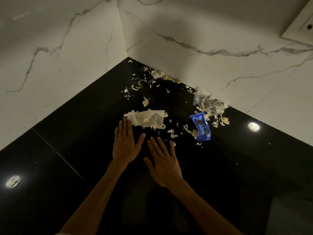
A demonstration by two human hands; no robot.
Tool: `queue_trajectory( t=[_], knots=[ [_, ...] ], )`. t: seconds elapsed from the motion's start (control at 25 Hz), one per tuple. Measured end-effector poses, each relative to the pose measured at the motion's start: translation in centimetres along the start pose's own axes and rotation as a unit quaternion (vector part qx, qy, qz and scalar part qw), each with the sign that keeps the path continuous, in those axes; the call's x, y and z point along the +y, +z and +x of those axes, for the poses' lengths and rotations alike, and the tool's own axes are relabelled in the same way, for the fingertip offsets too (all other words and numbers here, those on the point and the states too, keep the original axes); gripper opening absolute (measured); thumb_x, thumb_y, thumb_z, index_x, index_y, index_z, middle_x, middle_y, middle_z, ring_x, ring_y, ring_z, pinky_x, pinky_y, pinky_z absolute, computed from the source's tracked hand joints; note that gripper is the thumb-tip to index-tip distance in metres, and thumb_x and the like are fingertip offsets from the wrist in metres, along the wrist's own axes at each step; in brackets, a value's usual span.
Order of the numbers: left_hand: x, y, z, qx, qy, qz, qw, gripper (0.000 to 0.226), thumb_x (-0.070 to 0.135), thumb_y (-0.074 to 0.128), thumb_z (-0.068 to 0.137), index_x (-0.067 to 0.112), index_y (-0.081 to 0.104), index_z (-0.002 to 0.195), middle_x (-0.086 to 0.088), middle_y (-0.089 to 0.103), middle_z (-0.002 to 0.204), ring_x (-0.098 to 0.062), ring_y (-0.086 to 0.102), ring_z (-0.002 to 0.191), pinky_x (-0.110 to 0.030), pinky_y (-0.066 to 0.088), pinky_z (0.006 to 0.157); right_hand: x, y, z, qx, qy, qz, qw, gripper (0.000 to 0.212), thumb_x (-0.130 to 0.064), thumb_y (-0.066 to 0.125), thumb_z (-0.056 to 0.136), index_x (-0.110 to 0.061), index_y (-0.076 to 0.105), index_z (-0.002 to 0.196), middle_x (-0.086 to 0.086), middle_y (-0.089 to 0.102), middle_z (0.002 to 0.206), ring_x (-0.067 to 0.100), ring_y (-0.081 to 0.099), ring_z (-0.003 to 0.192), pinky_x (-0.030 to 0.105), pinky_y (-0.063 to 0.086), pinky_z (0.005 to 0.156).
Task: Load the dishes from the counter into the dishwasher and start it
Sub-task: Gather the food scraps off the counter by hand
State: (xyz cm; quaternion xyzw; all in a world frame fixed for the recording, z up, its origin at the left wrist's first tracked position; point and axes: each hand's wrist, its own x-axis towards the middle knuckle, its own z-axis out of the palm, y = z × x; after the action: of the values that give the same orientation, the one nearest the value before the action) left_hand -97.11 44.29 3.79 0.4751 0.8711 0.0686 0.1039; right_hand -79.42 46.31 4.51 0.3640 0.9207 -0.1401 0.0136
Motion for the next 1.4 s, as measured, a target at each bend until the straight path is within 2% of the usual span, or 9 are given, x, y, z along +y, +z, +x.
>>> queue_trajectory(
  t=[0.24,0.4,0.56,0.8,0.88,0.96,1.08,1.24,1.4],
  knots=[
    [2.0,-0.7,1.7,-0.032,0.103,-0.113,0.988,0.078,0.060,0.023,0.098,0.016,-0.006,0.155,-0.002,-0.012,0.163,-0.012,-0.017,0.147,-0.036,-0.005,0.122,2.5,-1.1,2.4,0.053,0.090,0.027,0.994,0.059,-0.047,0.011,0.103,-0.018,0.009,0.155,-0.001,0.000,0.163,0.012,-0.013,0.148,0.041,-0.010,0.121],
    [-1.3,-1.6,-4.4,0.079,-0.029,-0.173,0.981,0.076,0.059,0.029,0.097,0.018,0.004,0.155,0.000,-0.008,0.163,-0.015,-0.013,0.149,-0.037,-0.004,0.120,2.4,-1.1,2.5,0.042,0.092,0.041,0.994,0.061,-0.049,0.009,0.102,-0.019,0.009,0.155,-0.001,0.000,0.163,0.011,-0.013,0.148,0.039,-0.012,0.121],
    [-3.9,-1.0,-8.0,0.011,-0.149,-0.050,0.988,0.087,0.067,0.013,0.091,0.009,-0.004,0.154,-0.013,-0.012,0.161,-0.024,-0.016,0.148,-0.045,-0.005,0.122,2.6,-1.0,2.5,0.054,0.093,0.045,0.993,0.060,-0.048,0.014,0.103,-0.019,0.012,0.155,-0.002,0.001,0.163,0.011,-0.011,0.149,0.037,-0.014,0.119],
    [2.7,0.3,-1.3,-0.026,0.025,-0.081,0.996,0.083,0.067,0.001,0.091,0.012,-0.008,0.153,-0.009,-0.015,0.161,-0.020,-0.019,0.146,-0.036,-0.011,0.119,2.4,-0.8,2.6,0.082,0.093,0.043,0.991,0.068,-0.043,0.001,0.095,-0.016,0.022,0.154,0.001,0.013,0.162,0.013,-0.001,0.150,0.039,-0.006,0.121],
    [5.0,-0.6,-0.1,-0.066,0.110,-0.192,0.973,0.074,0.060,0.017,0.098,0.017,-0.003,0.155,-0.001,-0.013,0.162,-0.013,-0.018,0.147,-0.036,-0.005,0.121,2.4,-0.9,2.5,0.089,0.090,0.040,0.991,0.066,-0.040,0.003,0.095,-0.017,0.024,0.154,0.001,0.016,0.162,0.013,0.001,0.150,0.040,-0.003,0.122],
    [4.8,-1.5,-0.1,-0.021,0.121,-0.259,0.958,0.067,0.051,0.030,0.101,0.022,0.005,0.156,0.005,-0.008,0.163,-0.009,-0.015,0.148,-0.034,-0.002,0.120,2.4,-1.1,2.5,0.083,0.090,0.044,0.992,0.067,-0.041,0.001,0.095,-0.018,0.021,0.154,0.000,0.014,0.163,0.012,-0.002,0.150,0.040,-0.004,0.122],
    [-0.9,-2.6,-0.5,0.095,0.015,-0.247,0.964,0.065,0.050,0.040,0.100,0.019,0.021,0.154,0.002,0.002,0.164,-0.014,-0.007,0.150,-0.036,0.000,0.119,2.5,-1.3,2.7,0.071,0.097,0.059,0.991,0.062,-0.041,0.004,0.098,-0.019,0.019,0.154,-0.002,0.009,0.163,0.010,-0.007,0.149,0.038,-0.007,0.122],
    [-14.8,-4.6,0.7,0.073,-0.171,-0.144,0.972,0.079,0.059,0.031,0.099,0.003,0.016,0.153,-0.015,0.003,0.162,-0.030,-0.001,0.150,-0.044,-0.001,0.120,2.4,-1.1,2.6,0.072,0.101,0.058,0.991,0.062,-0.042,0.004,0.098,-0.020,0.018,0.154,-0.004,0.008,0.163,0.007,-0.010,0.147,0.036,-0.011,0.120],
    [-21.3,-6.0,4.2,0.082,-0.195,-0.055,0.976,0.086,0.062,0.028,0.097,-0.005,0.018,0.151,-0.021,0.010,0.160,-0.036,0.007,0.149,-0.048,0.004,0.120,2.2,-1.1,2.7,0.087,0.102,0.063,0.989,0.066,-0.044,0.000,0.096,-0.020,0.020,0.154,-0.005,0.009,0.162,0.006,-0.010,0.147,0.035,-0.012,0.119]
  ],
)
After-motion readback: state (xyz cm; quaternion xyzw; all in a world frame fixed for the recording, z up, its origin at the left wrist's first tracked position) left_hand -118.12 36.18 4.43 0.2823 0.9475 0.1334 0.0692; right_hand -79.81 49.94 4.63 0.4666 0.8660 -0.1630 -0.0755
